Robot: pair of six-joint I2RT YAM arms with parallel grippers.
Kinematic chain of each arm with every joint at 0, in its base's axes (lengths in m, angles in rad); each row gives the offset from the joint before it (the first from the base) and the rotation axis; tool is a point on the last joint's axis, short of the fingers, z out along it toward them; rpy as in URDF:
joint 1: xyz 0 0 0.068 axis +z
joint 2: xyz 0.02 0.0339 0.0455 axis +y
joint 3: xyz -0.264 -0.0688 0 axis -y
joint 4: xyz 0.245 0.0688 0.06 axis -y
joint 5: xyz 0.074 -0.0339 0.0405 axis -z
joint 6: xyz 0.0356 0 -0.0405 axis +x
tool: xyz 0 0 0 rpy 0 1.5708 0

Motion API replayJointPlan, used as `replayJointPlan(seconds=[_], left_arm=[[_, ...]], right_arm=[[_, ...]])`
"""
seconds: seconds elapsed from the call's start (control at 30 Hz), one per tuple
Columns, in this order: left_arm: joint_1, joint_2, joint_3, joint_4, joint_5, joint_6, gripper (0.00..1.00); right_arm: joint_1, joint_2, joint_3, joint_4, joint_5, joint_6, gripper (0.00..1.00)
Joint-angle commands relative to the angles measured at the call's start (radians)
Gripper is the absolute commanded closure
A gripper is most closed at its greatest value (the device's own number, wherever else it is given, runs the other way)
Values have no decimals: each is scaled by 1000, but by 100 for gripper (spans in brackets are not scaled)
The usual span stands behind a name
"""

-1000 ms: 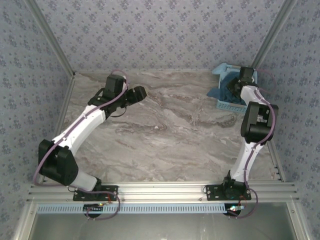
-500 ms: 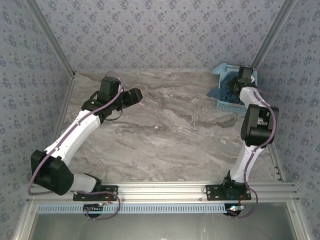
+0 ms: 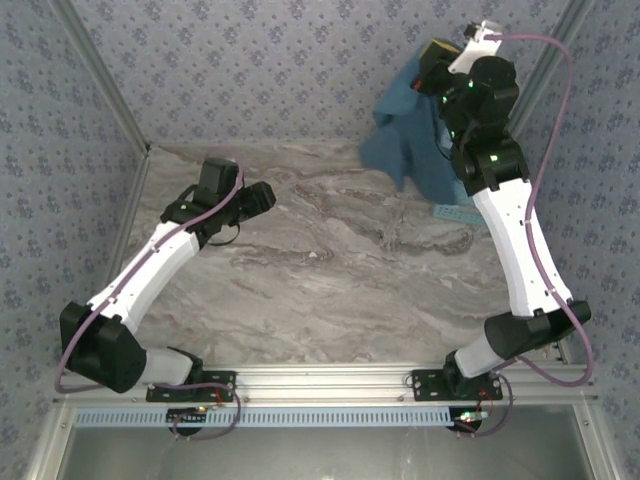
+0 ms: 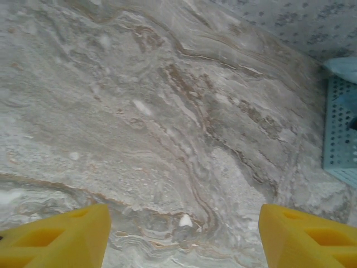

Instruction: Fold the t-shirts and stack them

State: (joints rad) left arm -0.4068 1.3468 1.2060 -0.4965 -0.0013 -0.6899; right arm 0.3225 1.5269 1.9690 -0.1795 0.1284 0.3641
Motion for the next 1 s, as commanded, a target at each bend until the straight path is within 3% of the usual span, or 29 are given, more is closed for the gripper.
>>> replayJointPlan(seconds=[0.0,0.13,0.2,0.3,0.43,0.6,0.73,0.83,0.97], left_arm=[[20,-34,24,-88,-114,-9,28],[63,-80,25,-158,-204,-48,26],[84,-114,19,-175,-241,-67,23],[107,-183,2,-217,-293,-91,20],[130,-264,-44,-225,-295,-106,20],[135,-278,-122,-218,-158,-130,19],[123,-236,-240,-117,32,-193,18],[80,-164,-311,-21,144,-216,18],[-35,-22,-303,-8,186,-150,17]], right_arm=[[72,42,146,9,-91,-43,100],[166,133,316,-47,-181,14,100],[192,143,298,-39,-189,58,100],[216,119,170,-16,-174,109,100],[212,22,-145,-32,-182,228,100],[162,-207,-667,-109,-135,410,100],[118,-341,-993,-241,-170,476,100],[86,-380,-1119,-307,-203,464,100],[26,-383,-1179,-392,-204,441,100]])
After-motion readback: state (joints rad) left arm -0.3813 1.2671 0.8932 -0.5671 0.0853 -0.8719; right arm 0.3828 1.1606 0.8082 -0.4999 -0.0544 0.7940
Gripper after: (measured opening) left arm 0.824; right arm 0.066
